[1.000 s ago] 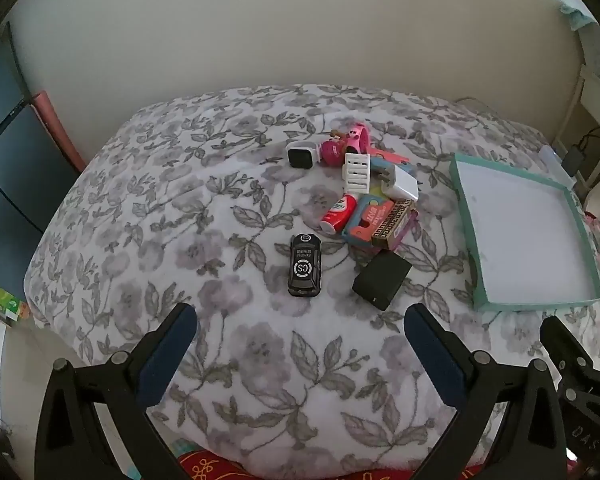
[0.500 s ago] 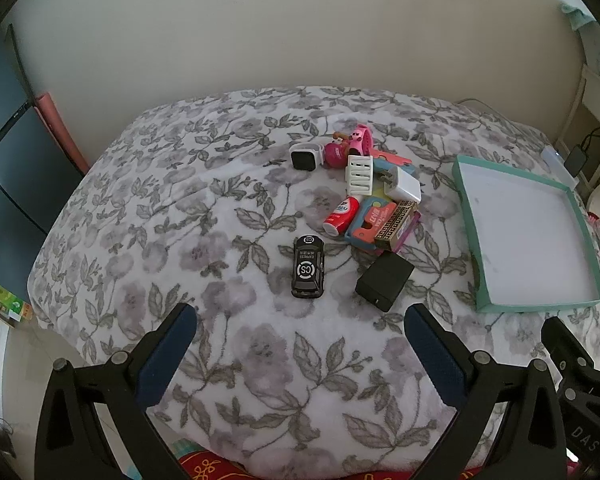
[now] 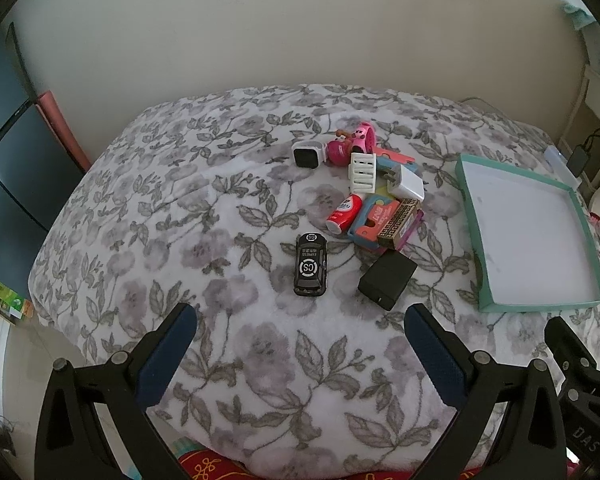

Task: Organize rigid objects

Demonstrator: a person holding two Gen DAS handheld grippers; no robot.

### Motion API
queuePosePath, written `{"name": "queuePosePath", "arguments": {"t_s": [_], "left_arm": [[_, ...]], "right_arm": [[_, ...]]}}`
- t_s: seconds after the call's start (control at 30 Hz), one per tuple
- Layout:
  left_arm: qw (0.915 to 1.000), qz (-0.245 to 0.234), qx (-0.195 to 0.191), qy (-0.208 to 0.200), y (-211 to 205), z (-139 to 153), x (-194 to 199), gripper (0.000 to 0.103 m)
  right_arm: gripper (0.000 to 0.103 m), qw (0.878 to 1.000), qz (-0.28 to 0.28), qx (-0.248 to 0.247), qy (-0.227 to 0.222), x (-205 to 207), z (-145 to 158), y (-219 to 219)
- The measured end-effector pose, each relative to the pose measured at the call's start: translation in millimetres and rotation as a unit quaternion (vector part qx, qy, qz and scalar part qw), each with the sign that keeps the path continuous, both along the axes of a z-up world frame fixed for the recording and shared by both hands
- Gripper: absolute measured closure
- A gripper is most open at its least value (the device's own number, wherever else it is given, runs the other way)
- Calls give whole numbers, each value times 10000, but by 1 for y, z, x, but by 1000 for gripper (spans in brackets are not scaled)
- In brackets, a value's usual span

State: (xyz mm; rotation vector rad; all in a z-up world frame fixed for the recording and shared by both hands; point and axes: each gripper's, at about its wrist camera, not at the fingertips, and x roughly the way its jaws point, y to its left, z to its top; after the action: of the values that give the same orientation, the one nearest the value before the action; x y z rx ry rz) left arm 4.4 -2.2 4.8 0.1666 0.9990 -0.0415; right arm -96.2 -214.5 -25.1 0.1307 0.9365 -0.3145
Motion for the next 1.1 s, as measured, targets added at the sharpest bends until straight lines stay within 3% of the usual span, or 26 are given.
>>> {"name": "queuePosePath", "arguments": {"t_s": [1.1], "left_arm": [[9994,274,87,176,7,-8,3,0]], "right_arm": [[0,10000,-23,-14,-20,-1,1,-2]]}}
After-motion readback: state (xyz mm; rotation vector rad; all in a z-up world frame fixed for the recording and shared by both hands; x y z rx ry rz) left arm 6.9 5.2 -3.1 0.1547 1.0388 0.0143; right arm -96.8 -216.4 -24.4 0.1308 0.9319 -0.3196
